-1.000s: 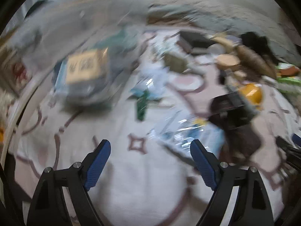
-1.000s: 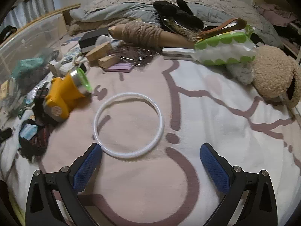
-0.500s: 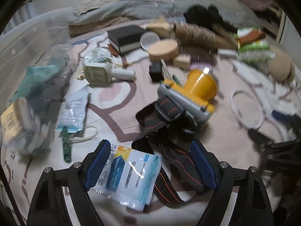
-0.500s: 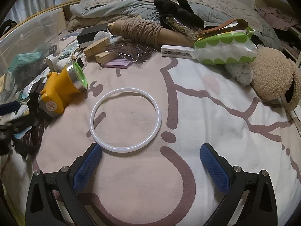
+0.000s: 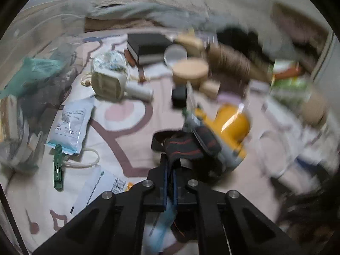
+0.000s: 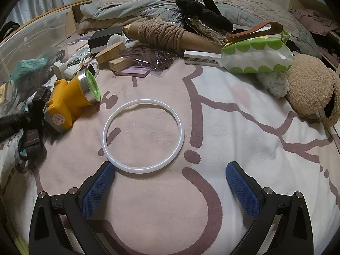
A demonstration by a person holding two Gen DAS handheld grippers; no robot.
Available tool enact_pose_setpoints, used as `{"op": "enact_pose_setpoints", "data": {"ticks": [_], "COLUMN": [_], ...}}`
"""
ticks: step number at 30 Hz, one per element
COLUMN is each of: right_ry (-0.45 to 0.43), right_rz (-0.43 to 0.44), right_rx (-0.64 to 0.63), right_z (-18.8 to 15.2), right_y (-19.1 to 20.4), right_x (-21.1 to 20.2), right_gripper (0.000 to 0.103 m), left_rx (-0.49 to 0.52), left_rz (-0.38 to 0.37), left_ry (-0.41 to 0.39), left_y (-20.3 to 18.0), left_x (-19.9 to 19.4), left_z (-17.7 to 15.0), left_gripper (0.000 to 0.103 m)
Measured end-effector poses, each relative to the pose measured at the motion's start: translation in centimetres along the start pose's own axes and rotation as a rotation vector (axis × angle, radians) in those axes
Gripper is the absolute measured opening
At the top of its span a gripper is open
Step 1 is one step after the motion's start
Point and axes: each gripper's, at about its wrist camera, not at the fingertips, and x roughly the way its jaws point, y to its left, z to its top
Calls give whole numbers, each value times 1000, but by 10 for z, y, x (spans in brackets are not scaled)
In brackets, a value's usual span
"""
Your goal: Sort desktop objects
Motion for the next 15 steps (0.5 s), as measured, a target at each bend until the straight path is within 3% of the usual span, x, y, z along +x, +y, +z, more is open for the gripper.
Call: {"op": "enact_pose_setpoints", "data": {"ticks": [5,11,15], "right_ry": [0,0,0], "right_rz": [0,0,2], "right_rx": [1,0,1], "right_z": [0,0,1], "right_y": [0,0,0], "right_x": [0,0,1], "right_gripper": [103,103,103], "left_rx": [-153,-205,-194], "left_rz": [-158,-271,-300], "left_ry": [-77,-147,-176], "left_y": [7,-1,-8], "left_x": [-36,-73,-96], "left_z": [22,47,58], "left_gripper": [4,4,4]}}
